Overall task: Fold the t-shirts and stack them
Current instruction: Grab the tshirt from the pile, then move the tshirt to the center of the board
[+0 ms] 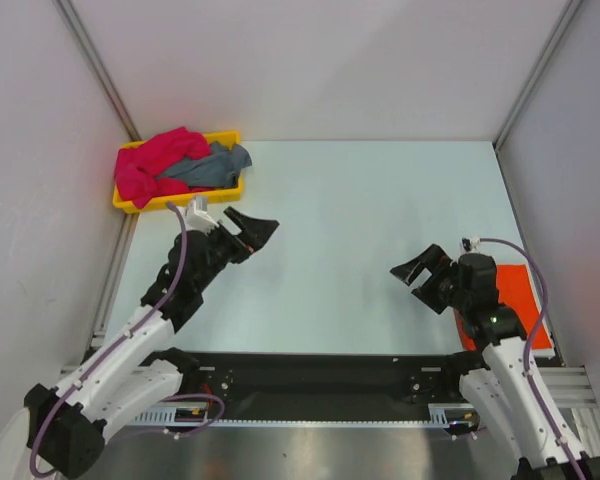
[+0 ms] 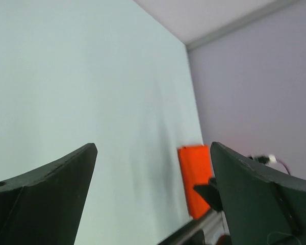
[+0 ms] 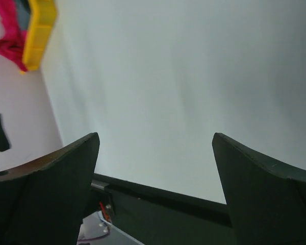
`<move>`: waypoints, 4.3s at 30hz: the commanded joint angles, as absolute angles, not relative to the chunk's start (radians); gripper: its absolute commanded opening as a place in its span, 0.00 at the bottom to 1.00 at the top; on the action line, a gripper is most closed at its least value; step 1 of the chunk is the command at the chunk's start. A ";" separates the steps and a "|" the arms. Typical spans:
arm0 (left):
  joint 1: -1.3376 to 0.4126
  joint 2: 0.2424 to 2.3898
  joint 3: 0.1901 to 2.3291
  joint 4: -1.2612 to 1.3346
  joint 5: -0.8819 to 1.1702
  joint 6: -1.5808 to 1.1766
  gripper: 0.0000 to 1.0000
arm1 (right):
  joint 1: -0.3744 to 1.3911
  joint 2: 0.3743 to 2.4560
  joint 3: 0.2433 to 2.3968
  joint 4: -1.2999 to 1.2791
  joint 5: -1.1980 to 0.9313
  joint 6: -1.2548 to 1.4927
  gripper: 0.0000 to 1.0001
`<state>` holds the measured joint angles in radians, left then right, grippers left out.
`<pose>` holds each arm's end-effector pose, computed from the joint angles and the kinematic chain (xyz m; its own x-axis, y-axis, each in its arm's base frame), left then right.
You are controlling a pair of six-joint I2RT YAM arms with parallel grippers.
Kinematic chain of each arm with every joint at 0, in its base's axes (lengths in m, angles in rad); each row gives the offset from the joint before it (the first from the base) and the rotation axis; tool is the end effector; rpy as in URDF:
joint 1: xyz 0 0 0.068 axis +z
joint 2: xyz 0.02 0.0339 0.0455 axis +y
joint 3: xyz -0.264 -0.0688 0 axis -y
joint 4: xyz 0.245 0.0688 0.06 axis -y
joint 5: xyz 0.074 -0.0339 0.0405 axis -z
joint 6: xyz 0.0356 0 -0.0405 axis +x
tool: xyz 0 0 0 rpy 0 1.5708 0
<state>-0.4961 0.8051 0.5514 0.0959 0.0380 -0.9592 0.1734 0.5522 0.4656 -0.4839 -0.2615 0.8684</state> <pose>0.1730 -0.0952 0.2832 -0.4958 -0.6619 -0.5622 0.1789 0.5556 -0.8120 0.1321 0.0325 0.2320 -0.6345 0.6374 -0.4372 0.1599 0.6616 0.7326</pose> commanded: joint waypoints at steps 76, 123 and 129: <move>0.367 1.872 1.296 0.425 0.386 -1.013 0.00 | -0.069 1.269 0.928 -0.658 -0.623 0.502 1.00; -0.417 0.766 0.697 -0.506 0.227 -0.577 1.00 | 0.357 1.052 0.782 -0.755 -0.494 0.517 0.94; -0.416 0.822 0.612 -0.633 0.200 -0.693 0.99 | 0.477 1.092 0.695 -0.767 -0.310 0.607 0.83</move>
